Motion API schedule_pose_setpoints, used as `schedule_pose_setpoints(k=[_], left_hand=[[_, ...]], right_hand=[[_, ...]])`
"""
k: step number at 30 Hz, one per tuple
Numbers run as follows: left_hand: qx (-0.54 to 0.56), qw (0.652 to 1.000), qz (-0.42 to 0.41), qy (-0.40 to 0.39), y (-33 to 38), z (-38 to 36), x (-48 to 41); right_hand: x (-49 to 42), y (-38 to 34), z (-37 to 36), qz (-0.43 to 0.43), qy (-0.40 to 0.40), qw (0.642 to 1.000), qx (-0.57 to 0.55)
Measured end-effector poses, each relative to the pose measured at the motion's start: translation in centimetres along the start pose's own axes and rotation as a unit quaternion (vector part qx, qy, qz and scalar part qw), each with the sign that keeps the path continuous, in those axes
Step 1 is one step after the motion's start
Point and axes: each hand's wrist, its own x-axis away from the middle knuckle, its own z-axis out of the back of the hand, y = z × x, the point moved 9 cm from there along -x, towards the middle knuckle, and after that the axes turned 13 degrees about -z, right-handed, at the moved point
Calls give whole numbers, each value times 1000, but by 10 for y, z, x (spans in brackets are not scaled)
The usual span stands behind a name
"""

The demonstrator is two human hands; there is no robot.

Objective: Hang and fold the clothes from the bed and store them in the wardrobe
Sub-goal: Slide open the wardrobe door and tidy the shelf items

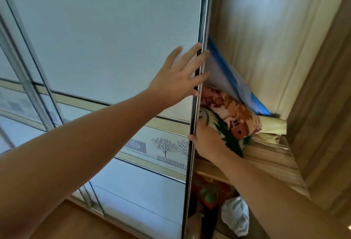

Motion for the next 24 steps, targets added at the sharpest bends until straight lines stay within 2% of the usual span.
schedule_pose_setpoints(k=[13,24], left_hand=[[-39,993,75,-82,-79,-38,106],[-51,991,65,-109,-101,-57,134]], right_hand=[[-48,-128,-68,51,-11,999,9],[-61,-160,-84,80,-10,997,21]])
